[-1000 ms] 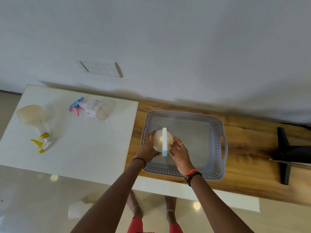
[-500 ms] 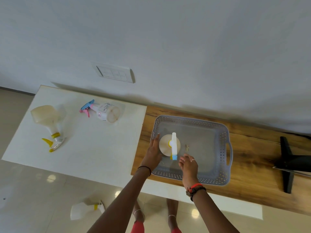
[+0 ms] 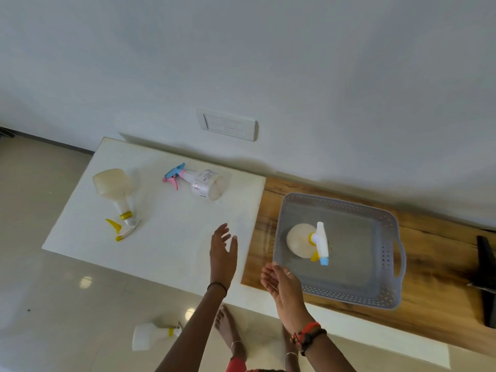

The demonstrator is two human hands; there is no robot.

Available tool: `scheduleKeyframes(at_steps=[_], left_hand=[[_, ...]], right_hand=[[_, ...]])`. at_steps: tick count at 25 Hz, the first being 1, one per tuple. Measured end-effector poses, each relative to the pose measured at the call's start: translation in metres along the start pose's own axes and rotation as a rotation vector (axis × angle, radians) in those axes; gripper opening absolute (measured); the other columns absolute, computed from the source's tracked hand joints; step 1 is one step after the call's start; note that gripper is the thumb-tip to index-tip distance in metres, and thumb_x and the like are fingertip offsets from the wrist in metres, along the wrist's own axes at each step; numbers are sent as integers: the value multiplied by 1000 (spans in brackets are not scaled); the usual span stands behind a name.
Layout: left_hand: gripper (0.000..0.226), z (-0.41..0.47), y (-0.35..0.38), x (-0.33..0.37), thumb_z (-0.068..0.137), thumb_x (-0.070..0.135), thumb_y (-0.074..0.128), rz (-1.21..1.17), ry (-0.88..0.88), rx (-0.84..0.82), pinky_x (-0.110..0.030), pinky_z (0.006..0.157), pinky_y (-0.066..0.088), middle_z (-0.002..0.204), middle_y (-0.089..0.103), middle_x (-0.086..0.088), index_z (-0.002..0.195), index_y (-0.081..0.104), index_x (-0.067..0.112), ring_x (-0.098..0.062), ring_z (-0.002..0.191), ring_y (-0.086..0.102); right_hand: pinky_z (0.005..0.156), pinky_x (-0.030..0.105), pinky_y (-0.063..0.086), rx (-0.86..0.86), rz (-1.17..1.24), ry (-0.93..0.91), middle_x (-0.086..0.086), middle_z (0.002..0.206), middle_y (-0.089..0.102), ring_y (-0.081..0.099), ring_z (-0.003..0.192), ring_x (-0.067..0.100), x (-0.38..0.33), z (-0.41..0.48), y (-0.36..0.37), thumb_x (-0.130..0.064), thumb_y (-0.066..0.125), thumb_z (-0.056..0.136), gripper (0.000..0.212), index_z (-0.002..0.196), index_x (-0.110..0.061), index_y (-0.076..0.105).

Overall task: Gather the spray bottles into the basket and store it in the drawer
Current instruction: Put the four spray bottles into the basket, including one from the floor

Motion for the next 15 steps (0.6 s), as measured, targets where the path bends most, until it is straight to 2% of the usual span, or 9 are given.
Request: scheduleKeyframes(at_steps=[3,6,8,10,11,12,13,14,15], left_hand=[[38,27,-34,-2,96,17,52,-128,-179,90,-26,92,43,134,53,-12,132,45,12,-18,111,55],[46,56,-62,-6,94,27,55,-181,-356,77,-27,92,41,137,51,-11,135,42,11,-18,110,52],[51,79,-78,-10,93,32,56,-201,-436,52,-29,95,40,137,51,-14,136,42,8,-21,114,52],[56,103,-89,-13,93,37,55,-232,-494,22,-36,105,41,137,51,-20,135,43,2,-29,124,52],[56,115,-93,-14,93,39,53,-250,-515,6,-39,107,41,132,54,-21,132,46,0,-32,123,52],[50,125,-95,-14,94,41,52,-265,-528,-12,-37,103,44,119,59,-19,122,54,0,-31,116,55],[40,134,-95,-12,94,42,50,-283,-539,-32,-33,95,45,100,60,-14,102,60,3,-27,106,54],[35,143,-93,-8,95,42,49,-298,-546,-53,-31,88,44,86,55,-7,83,56,10,-24,99,51],[35,151,-90,-2,95,42,48,-326,-554,-76,-30,86,44,81,51,-4,76,50,13,-23,97,49]], right_hand=[[81,30,52,-100,-105,-42,10,87,64,62,83,21,-6,3,55,-17,55,94,13,92,-5,61],[82,29,51,-162,-275,-163,6,88,62,59,89,21,-27,16,111,-19,56,94,11,95,-8,58],[83,32,52,-129,-408,-276,5,90,60,57,91,21,-46,34,144,-19,57,93,12,97,-8,58],[91,38,50,-51,-574,-416,8,97,62,58,95,23,-65,56,175,-21,57,92,22,105,-4,60],[93,36,48,-13,-665,-469,10,103,63,59,99,24,-74,68,189,-23,56,92,28,110,-3,59],[93,33,46,13,-753,-501,13,112,64,59,106,26,-82,79,201,-26,55,92,33,116,-4,58],[94,30,43,15,-833,-510,14,122,61,57,115,27,-88,90,211,-30,53,93,38,122,-5,55],[99,30,40,-9,-900,-503,15,131,56,52,123,27,-92,100,220,-33,51,94,43,129,-7,51],[104,31,37,-42,-958,-493,16,139,49,46,131,27,-95,109,226,-35,48,95,48,136,-10,45]])
Point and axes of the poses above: each hand's wrist, its own z-axis towards the middle knuckle, its own y-axis out of the palm, x = y × z, the point moved 1 cm from there along z, towards the middle knuckle
